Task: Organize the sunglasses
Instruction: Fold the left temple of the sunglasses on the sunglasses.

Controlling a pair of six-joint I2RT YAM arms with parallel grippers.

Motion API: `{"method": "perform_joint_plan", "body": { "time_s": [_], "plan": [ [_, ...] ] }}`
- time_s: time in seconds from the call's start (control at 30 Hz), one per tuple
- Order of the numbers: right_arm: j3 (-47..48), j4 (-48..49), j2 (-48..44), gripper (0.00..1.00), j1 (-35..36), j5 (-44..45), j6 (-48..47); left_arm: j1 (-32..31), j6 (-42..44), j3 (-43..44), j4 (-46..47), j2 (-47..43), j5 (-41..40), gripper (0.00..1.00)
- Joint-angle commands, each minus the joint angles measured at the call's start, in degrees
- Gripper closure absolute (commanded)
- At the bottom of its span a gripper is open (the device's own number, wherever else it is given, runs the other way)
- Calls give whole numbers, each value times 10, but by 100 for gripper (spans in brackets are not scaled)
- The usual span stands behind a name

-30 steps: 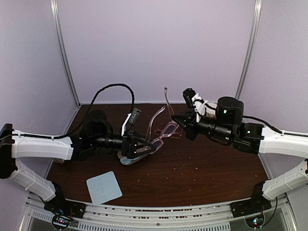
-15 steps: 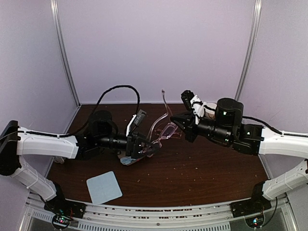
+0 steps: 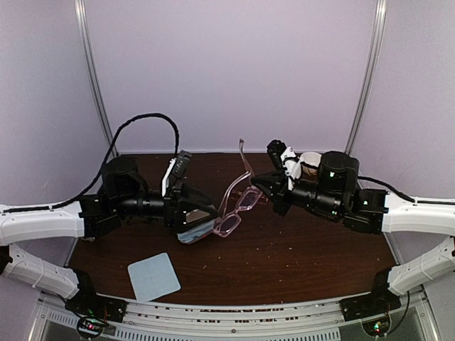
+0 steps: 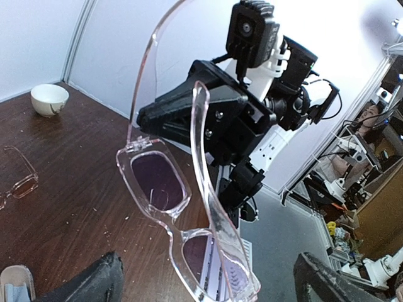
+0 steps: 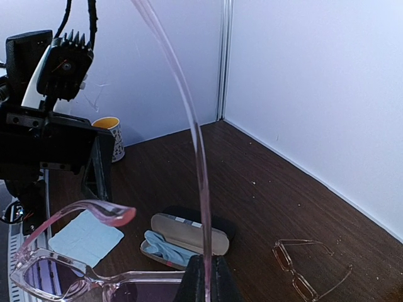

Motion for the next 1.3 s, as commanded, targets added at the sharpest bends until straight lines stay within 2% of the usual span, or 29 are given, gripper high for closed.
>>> {"method": "perform_joint_plan", "body": {
  "time_s": [0.0,0.2,0.43,0.57,0.8,0.93,1.07,1.27],
  "plan": [
    [1,30,-11,100,4,3,-4,4,35,-11,-47,-32,-39,2],
    [0,57,-9,100,4,-37,-2,4,15,-26,-31,-48,-77,4],
    [9,68,-3,100,11,-42,-5,4,5,-6,1,4,-25,5],
    [11,77,-2,100,15,-54,-10,4,-9,-8,24,36,-34,11],
    [21,73,10,100,24,-52,-19,4,-30,-9,71,76,-17,13],
    [19,59,7,100,24,-37,-31,4,-24,-18,71,53,-7,12],
    [9,35,-8,100,24,-22,-50,4,1,-39,43,-7,-10,10],
    [-9,37,-24,100,23,-42,-52,5,27,-76,-20,-79,-93,10]
  ]
}}
